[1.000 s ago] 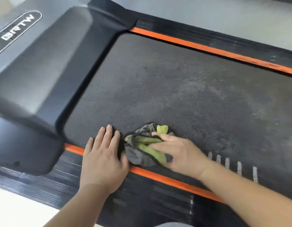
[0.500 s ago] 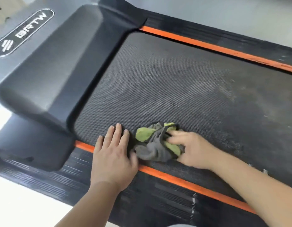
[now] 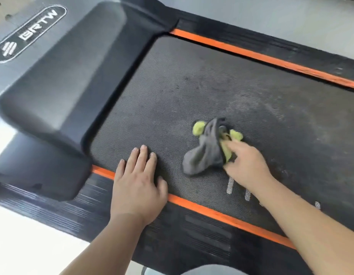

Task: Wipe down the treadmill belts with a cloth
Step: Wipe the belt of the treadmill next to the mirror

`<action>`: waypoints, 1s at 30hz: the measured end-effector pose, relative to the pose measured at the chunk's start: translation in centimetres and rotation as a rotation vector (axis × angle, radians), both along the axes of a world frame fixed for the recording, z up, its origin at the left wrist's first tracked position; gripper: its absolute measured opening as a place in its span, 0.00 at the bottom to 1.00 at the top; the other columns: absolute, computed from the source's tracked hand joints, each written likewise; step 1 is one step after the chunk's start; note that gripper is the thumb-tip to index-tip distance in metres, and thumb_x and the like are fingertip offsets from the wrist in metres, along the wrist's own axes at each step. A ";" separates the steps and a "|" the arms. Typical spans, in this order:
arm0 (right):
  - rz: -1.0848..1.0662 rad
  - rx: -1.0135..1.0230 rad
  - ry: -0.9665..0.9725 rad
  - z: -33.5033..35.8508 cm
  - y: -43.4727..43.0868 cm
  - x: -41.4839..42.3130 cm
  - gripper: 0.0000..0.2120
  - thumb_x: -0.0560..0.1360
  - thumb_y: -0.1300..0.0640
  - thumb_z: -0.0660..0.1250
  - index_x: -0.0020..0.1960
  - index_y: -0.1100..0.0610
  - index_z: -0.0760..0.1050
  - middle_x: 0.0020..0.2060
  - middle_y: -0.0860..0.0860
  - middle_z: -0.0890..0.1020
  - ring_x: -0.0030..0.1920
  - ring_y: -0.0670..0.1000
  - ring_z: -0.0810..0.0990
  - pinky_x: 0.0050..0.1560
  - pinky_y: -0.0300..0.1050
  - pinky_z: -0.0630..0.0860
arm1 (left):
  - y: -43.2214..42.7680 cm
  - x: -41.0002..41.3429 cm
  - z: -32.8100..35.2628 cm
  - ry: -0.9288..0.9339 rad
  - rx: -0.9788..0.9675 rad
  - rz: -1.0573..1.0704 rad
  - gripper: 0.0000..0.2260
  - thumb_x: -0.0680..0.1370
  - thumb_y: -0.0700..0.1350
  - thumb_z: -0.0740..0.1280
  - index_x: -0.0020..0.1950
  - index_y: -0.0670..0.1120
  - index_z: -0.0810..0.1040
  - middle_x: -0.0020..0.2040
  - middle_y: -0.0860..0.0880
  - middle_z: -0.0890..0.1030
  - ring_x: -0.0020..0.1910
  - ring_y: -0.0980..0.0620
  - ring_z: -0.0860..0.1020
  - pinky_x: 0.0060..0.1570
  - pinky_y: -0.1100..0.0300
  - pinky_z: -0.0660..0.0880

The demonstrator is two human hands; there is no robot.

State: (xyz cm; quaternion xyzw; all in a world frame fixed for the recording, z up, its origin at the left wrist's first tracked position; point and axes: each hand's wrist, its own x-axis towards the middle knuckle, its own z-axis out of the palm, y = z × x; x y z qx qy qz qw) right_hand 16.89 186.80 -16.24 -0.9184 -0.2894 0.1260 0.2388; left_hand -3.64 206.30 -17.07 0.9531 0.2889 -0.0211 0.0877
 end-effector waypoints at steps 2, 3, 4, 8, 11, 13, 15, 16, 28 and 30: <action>-0.203 -0.001 -0.053 -0.2 2.1 -1.5 0.09 0.70 0.58 0.74 0.50 0.54 0.81 0.51 0.53 0.84 0.53 0.63 0.79 0.49 0.50 0.74 | 0.0 0.0 0.0 0.000 0.006 0.001 0.30 0.77 0.57 0.57 0.77 0.48 0.71 0.81 0.47 0.64 0.82 0.47 0.59 0.79 0.42 0.58; -0.178 0.023 -0.071 -0.2 2.8 -3.2 0.08 0.69 0.58 0.73 0.48 0.53 0.80 0.49 0.51 0.84 0.52 0.62 0.79 0.47 0.49 0.73 | 0.0 -0.1 0.0 0.007 0.008 -0.002 0.30 0.77 0.57 0.57 0.77 0.48 0.71 0.81 0.47 0.64 0.82 0.46 0.59 0.78 0.42 0.58; -0.091 0.057 -0.062 -0.1 3.3 -5.1 0.10 0.68 0.58 0.73 0.49 0.53 0.81 0.51 0.48 0.84 0.53 0.59 0.80 0.47 0.47 0.73 | 0.0 0.0 0.1 0.021 0.004 -0.008 0.31 0.76 0.57 0.57 0.78 0.48 0.71 0.82 0.47 0.64 0.82 0.46 0.58 0.78 0.42 0.58; 0.312 0.204 0.220 0.3 2.9 -9.3 0.20 0.70 0.51 0.69 0.62 0.44 0.82 0.71 0.38 0.75 0.68 0.41 0.73 0.67 0.33 0.69 | 0.3 -0.1 0.4 0.047 -0.032 -0.032 0.34 0.75 0.61 0.53 0.80 0.53 0.64 0.84 0.49 0.58 0.83 0.47 0.53 0.80 0.43 0.55; 0.403 0.166 0.265 1.0 1.6 -7.9 0.21 0.74 0.54 0.72 0.66 0.41 0.80 0.72 0.30 0.69 0.72 0.35 0.68 0.70 0.30 0.64 | 0.3 -0.2 0.5 0.054 -0.020 -0.038 0.34 0.75 0.61 0.53 0.81 0.52 0.63 0.84 0.49 0.57 0.83 0.47 0.52 0.80 0.43 0.54; 0.451 0.167 0.318 1.6 -0.3 -7.1 0.21 0.73 0.57 0.74 0.64 0.43 0.82 0.69 0.27 0.71 0.71 0.34 0.70 0.69 0.31 0.66 | 0.3 -0.1 0.4 0.047 -0.005 -0.025 0.33 0.76 0.60 0.55 0.80 0.50 0.67 0.83 0.48 0.59 0.83 0.47 0.55 0.79 0.43 0.56; 0.450 0.158 0.361 1.7 -4.1 -6.1 0.24 0.71 0.61 0.75 0.64 0.44 0.82 0.69 0.28 0.73 0.71 0.35 0.72 0.70 0.35 0.68 | 0.1 -0.1 0.4 0.020 -0.005 0.002 0.31 0.76 0.58 0.57 0.78 0.49 0.70 0.82 0.48 0.63 0.82 0.47 0.58 0.79 0.43 0.58; 0.433 0.130 0.368 1.7 -6.3 -5.5 0.26 0.71 0.63 0.75 0.65 0.43 0.81 0.70 0.31 0.73 0.72 0.37 0.72 0.72 0.39 0.69 | 0.1 0.0 0.4 0.009 -0.002 0.006 0.30 0.76 0.57 0.57 0.77 0.49 0.71 0.82 0.48 0.64 0.82 0.47 0.59 0.78 0.43 0.59; 0.403 0.026 0.267 -0.6 -2.6 -6.7 0.23 0.73 0.39 0.68 0.67 0.39 0.78 0.81 0.44 0.62 0.81 0.40 0.53 0.82 0.56 0.45 | 0.0 0.1 0.3 0.021 0.010 0.002 0.31 0.76 0.58 0.57 0.78 0.49 0.70 0.82 0.47 0.63 0.82 0.47 0.58 0.79 0.43 0.57; 0.459 0.042 0.245 -0.8 1.3 -7.4 0.26 0.73 0.38 0.67 0.71 0.40 0.75 0.81 0.45 0.61 0.82 0.43 0.53 0.81 0.52 0.38 | 0.2 -0.1 0.1 0.047 0.007 -0.022 0.33 0.76 0.60 0.56 0.80 0.50 0.67 0.83 0.48 0.60 0.83 0.47 0.55 0.79 0.44 0.56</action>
